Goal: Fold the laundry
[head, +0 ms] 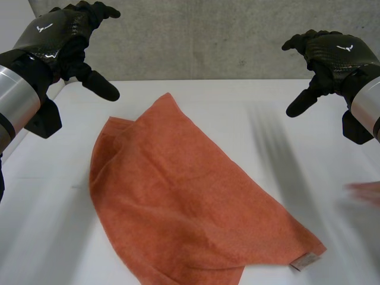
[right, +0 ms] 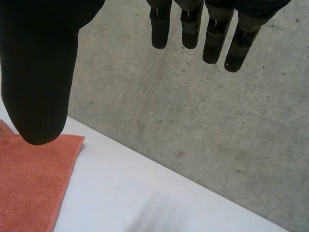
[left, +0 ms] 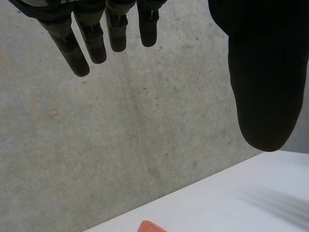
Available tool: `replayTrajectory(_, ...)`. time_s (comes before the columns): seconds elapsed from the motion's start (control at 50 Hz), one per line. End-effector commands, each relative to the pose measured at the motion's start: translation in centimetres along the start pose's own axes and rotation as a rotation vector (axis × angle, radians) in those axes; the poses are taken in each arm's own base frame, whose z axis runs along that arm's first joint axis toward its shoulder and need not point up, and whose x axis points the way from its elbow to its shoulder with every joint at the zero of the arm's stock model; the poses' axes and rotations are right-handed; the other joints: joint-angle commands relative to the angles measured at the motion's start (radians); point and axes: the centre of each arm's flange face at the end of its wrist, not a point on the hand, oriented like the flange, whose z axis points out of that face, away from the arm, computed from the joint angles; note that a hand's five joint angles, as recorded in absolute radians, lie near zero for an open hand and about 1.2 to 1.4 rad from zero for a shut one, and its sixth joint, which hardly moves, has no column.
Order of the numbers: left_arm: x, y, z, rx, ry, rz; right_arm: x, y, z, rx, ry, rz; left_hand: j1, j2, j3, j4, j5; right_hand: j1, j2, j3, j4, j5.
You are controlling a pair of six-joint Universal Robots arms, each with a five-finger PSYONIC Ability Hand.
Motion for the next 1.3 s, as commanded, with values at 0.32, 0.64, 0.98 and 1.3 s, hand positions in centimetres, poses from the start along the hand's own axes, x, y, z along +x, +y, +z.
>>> replayTrajectory(0.32, -0.2, 0.8, 0.8, -0.001, 0.002, 0.005, -4.1, 2.9, -0.9, -0.152, -0.137, -0.076, -0.019, -0.025, -0.041, -0.03, -0.045, -0.032, -0.049, -0.04, -0.058, -0.056)
replayTrajectory(0.64, -0.4, 1.2, 1.3, 0.003, -0.005, 0.002, -16.5, 13.1, -4.9, -0.435, -0.504, 0.035, -0.01, -0.017, -0.032, -0.021, -0.036, -0.032, -0.049, -0.04, -0.058, -0.056)
replayTrajectory(0.98, -0.9, 2.8, 2.0, -0.039, -0.045, -0.003, -22.1, 17.2, -9.9, -0.486, -0.688, -0.014, -0.013, -0.02, -0.035, -0.024, -0.039, -0.032, -0.049, -0.04, -0.058, -0.056)
replayTrajectory(1.3, -0.9, 3.2, 2.1, -0.051, -0.044, -0.005, -22.3, 19.1, -10.5, -0.499, -0.663, -0.05, -0.013, -0.02, -0.035, -0.024, -0.039, -0.032, -0.049, -0.04, -0.058, -0.056)
